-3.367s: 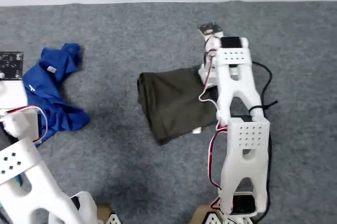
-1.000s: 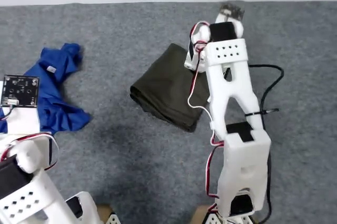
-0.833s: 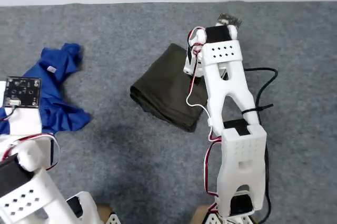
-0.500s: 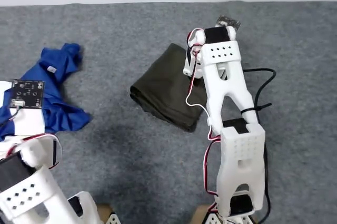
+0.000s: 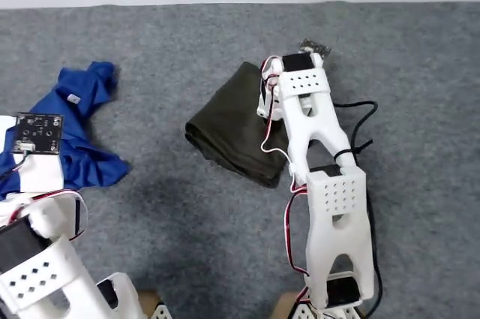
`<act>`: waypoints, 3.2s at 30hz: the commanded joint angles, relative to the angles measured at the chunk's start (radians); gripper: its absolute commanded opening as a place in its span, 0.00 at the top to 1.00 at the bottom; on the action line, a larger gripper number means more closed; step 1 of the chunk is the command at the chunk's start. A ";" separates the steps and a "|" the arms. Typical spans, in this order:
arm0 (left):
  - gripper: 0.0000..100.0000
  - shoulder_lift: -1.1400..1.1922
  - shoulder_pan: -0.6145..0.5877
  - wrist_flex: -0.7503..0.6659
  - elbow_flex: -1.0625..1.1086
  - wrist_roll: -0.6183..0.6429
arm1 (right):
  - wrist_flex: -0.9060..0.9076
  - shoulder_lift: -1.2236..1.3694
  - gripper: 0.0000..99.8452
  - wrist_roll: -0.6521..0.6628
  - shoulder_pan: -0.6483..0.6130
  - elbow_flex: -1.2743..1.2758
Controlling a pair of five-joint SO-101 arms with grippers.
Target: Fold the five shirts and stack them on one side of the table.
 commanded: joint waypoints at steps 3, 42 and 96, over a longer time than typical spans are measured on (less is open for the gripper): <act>1.00 -0.003 0.002 -0.020 -0.007 -0.009 | -0.064 0.025 0.71 -0.006 -0.058 -0.018; 1.00 -0.003 0.002 -0.020 -0.012 -0.009 | 0.147 -0.159 0.99 0.565 0.510 -0.020; 1.00 -0.011 0.002 -0.012 -0.007 -0.009 | -0.271 -0.007 0.94 1.132 1.342 -0.020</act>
